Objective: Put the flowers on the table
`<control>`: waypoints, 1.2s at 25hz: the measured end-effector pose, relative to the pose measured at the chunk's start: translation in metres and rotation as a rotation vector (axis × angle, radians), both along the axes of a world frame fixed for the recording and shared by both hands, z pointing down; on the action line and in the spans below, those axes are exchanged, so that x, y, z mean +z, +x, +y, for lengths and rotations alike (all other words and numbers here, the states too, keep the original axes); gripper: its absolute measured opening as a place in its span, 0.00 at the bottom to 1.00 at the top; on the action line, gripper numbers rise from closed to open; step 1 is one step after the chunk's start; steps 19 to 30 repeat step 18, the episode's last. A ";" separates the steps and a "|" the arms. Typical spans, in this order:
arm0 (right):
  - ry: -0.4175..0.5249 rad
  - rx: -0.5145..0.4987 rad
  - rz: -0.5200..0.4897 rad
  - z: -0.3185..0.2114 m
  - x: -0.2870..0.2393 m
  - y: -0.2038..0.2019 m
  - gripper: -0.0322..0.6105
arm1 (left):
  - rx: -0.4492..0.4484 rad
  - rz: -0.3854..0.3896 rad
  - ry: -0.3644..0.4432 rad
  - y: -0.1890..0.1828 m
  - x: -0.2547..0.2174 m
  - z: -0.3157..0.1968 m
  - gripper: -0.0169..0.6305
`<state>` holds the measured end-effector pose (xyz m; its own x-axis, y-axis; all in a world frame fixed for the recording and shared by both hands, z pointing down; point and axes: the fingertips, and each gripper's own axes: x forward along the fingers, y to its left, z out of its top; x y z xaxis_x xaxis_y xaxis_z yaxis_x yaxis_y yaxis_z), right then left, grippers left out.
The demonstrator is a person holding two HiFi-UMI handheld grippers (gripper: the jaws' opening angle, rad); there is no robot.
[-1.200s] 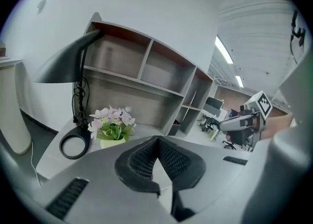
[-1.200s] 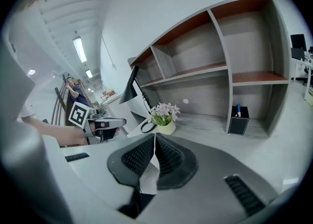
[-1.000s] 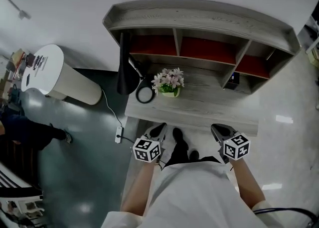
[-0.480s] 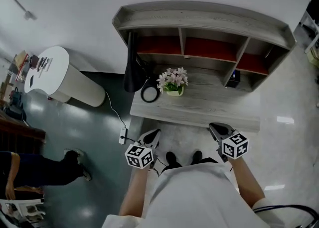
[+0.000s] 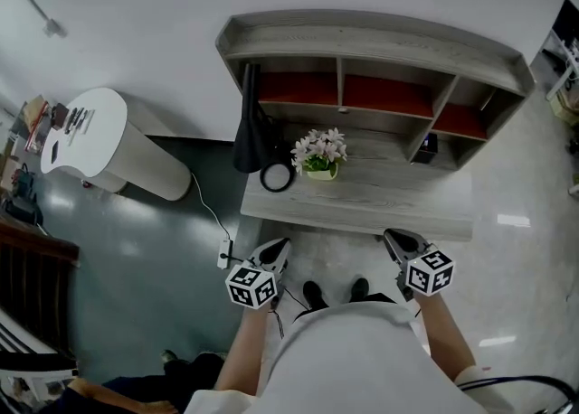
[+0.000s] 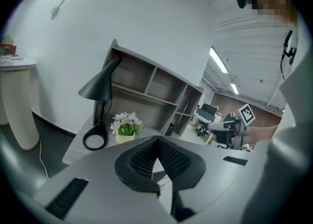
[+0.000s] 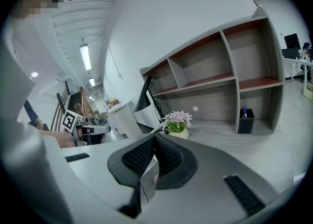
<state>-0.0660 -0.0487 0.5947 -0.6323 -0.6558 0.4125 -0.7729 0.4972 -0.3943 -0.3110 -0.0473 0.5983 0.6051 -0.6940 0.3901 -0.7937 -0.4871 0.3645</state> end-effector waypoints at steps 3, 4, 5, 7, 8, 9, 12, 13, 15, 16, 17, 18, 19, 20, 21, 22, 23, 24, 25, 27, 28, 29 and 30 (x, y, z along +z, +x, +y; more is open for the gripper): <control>0.002 0.014 -0.002 0.000 -0.001 -0.002 0.08 | 0.008 0.007 0.003 -0.002 -0.001 -0.002 0.04; 0.004 0.018 -0.001 -0.001 -0.002 -0.002 0.08 | 0.010 0.008 0.004 -0.002 -0.001 -0.003 0.04; 0.007 0.021 -0.001 -0.002 -0.003 -0.003 0.08 | 0.012 0.007 0.006 -0.003 -0.002 -0.005 0.04; 0.013 0.028 -0.004 -0.005 -0.005 -0.004 0.08 | 0.016 0.003 0.009 -0.004 -0.003 -0.007 0.04; 0.016 0.032 -0.008 -0.006 -0.007 -0.005 0.08 | 0.017 0.001 0.010 -0.005 -0.003 -0.008 0.04; 0.019 0.037 -0.014 -0.007 -0.008 -0.006 0.08 | 0.016 0.001 0.011 -0.007 -0.004 -0.009 0.04; 0.024 0.046 -0.023 -0.008 -0.012 -0.008 0.08 | 0.002 0.023 0.008 -0.011 -0.006 -0.012 0.04; 0.025 0.047 -0.022 -0.008 -0.012 -0.007 0.08 | -0.003 0.033 0.005 -0.012 -0.006 -0.012 0.04; 0.024 0.047 -0.019 -0.009 -0.011 -0.006 0.08 | -0.007 0.038 0.000 -0.013 -0.004 -0.011 0.04; 0.024 0.046 -0.018 -0.009 -0.011 -0.006 0.08 | -0.007 0.035 -0.002 -0.014 -0.003 -0.011 0.04; 0.023 0.046 -0.017 -0.009 -0.011 -0.006 0.08 | -0.006 0.032 -0.003 -0.015 -0.003 -0.011 0.04; 0.022 0.046 -0.017 -0.010 -0.011 -0.006 0.08 | -0.006 0.028 -0.005 -0.016 -0.002 -0.011 0.04; 0.022 0.046 -0.017 -0.010 -0.011 -0.006 0.08 | -0.006 0.028 -0.005 -0.016 -0.002 -0.011 0.04; 0.022 0.046 -0.017 -0.010 -0.011 -0.006 0.08 | -0.006 0.028 -0.005 -0.016 -0.002 -0.011 0.04; 0.022 0.046 -0.017 -0.010 -0.011 -0.006 0.08 | -0.006 0.028 -0.005 -0.016 -0.002 -0.011 0.04; 0.022 0.046 -0.017 -0.010 -0.011 -0.006 0.08 | -0.006 0.028 -0.005 -0.016 -0.002 -0.011 0.04; 0.022 0.046 -0.017 -0.010 -0.011 -0.006 0.08 | -0.006 0.028 -0.005 -0.016 -0.002 -0.011 0.04; 0.022 0.046 -0.017 -0.010 -0.011 -0.006 0.08 | -0.006 0.028 -0.005 -0.016 -0.002 -0.011 0.04; 0.022 0.046 -0.017 -0.010 -0.011 -0.006 0.08 | -0.006 0.028 -0.005 -0.016 -0.002 -0.011 0.04; 0.022 0.046 -0.017 -0.010 -0.011 -0.006 0.08 | -0.006 0.028 -0.005 -0.016 -0.002 -0.011 0.04; 0.022 0.046 -0.017 -0.010 -0.011 -0.006 0.08 | -0.006 0.028 -0.005 -0.016 -0.002 -0.011 0.04; 0.022 0.046 -0.017 -0.010 -0.011 -0.006 0.08 | -0.006 0.028 -0.005 -0.016 -0.002 -0.011 0.04; 0.022 0.046 -0.017 -0.010 -0.011 -0.006 0.08 | -0.006 0.028 -0.005 -0.016 -0.002 -0.011 0.04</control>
